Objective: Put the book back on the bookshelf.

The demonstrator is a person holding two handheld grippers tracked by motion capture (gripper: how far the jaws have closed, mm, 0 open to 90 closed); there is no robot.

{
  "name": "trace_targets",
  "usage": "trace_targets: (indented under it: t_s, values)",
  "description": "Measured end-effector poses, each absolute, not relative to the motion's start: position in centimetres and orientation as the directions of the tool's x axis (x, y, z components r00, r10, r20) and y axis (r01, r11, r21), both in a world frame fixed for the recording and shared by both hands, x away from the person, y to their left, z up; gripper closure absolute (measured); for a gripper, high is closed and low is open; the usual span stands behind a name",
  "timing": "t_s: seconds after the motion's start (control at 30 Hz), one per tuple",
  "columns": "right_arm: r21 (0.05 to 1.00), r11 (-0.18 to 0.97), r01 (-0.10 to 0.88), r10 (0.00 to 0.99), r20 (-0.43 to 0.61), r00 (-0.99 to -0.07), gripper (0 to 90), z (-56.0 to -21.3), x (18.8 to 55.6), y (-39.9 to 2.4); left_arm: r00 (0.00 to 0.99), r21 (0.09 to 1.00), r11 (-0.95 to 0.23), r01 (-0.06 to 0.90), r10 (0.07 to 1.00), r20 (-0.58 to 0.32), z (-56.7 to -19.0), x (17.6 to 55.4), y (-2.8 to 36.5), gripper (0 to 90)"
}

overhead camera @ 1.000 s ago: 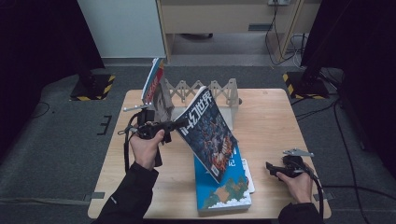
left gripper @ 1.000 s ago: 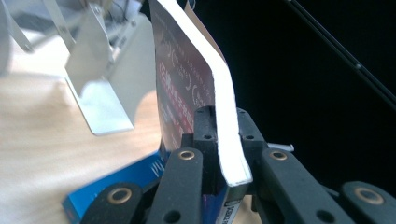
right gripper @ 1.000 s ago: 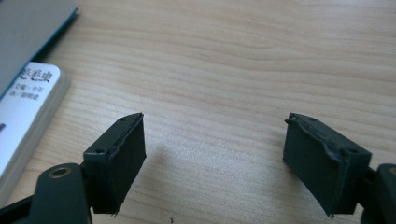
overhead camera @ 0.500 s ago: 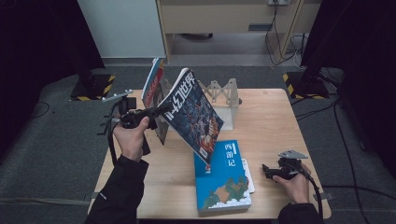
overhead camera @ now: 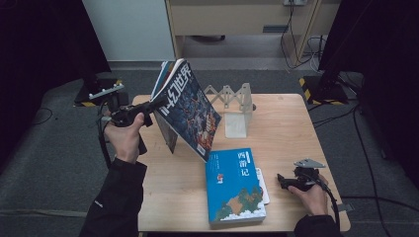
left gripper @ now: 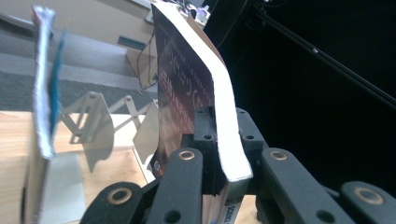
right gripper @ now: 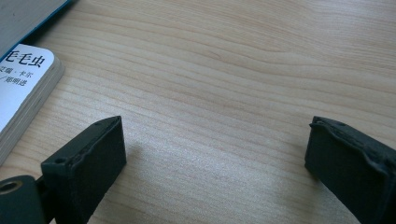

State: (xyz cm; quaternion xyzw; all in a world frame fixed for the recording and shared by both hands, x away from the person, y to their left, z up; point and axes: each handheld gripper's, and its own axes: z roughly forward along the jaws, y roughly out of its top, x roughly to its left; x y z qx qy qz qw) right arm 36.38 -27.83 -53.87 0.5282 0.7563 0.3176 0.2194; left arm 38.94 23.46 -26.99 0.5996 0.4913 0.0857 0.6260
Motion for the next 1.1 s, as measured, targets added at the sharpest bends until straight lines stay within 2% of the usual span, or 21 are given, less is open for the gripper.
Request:
trace_targets:
  t_s: [0.6,1.1]
  values:
    - [0.712,0.240,0.660,0.938,0.004,-0.346,5.1,-53.9,36.4,-27.8,0.431,0.884,0.233,0.405,0.805,-0.409,-24.7,39.6,25.6,82.2]
    - [0.712,0.240,0.660,0.937,0.008,-0.349,4.5,-53.9,36.4,-27.8,0.354,0.911,0.183,0.370,0.878,-0.321,-24.3,41.4,25.6,82.2]
